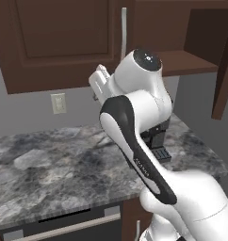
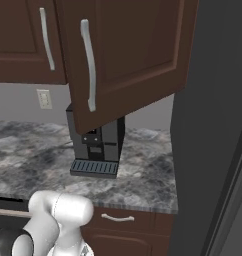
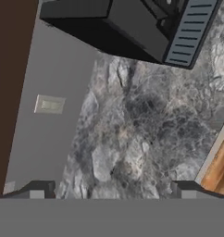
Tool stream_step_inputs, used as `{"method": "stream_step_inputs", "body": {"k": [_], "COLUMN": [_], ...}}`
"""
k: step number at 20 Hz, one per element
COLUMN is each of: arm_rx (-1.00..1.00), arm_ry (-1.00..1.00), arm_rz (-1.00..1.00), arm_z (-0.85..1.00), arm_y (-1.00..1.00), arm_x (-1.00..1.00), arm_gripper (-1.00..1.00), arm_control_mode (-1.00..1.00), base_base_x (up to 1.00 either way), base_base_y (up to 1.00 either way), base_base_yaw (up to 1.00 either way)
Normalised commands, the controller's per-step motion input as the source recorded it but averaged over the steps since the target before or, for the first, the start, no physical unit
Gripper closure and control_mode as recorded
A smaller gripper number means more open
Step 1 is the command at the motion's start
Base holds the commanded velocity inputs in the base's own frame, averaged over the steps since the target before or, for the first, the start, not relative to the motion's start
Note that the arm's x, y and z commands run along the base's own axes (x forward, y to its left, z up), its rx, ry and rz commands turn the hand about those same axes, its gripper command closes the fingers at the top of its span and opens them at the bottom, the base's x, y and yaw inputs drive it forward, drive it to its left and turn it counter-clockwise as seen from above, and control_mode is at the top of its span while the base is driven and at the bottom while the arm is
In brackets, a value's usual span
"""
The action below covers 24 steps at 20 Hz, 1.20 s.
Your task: Close all open cabinet doors.
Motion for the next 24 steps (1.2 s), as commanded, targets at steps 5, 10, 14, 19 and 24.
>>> {"method": "stream_step_inputs", "body": {"k": [5,10,14,19,24], "arm_rx": [-0.02,0.01,0.09,0.11,0.1], "arm_ry": [0.02,0.0,0.02,0.05,0.1], "arm_rz": [-0.12,-0.03,-0.11,-0.17,-0.24], "arm_z": [-0.12,-0.12,-0.07,-0.04,-0.02], "arm_y": [-0.55,-0.77,-0.77,-0.74,-0.7], "arm_x": [-0.68,-0.63,-0.51,-0.45,-0.37], "arm_gripper": [-1.0,-1.0,-1.0,-1.0,-1.0], "arm_control_mode": [-1.0,-1.0,-1.0,-1.0,-1.0], "base_base_x": [0.0,0.0,0.0,0.0,0.0], "base_base_y": [0.0,0.0,0.0,0.0,0.0], "base_base_yaw": [0.0,0.0,0.0,0.0,0.0]}}
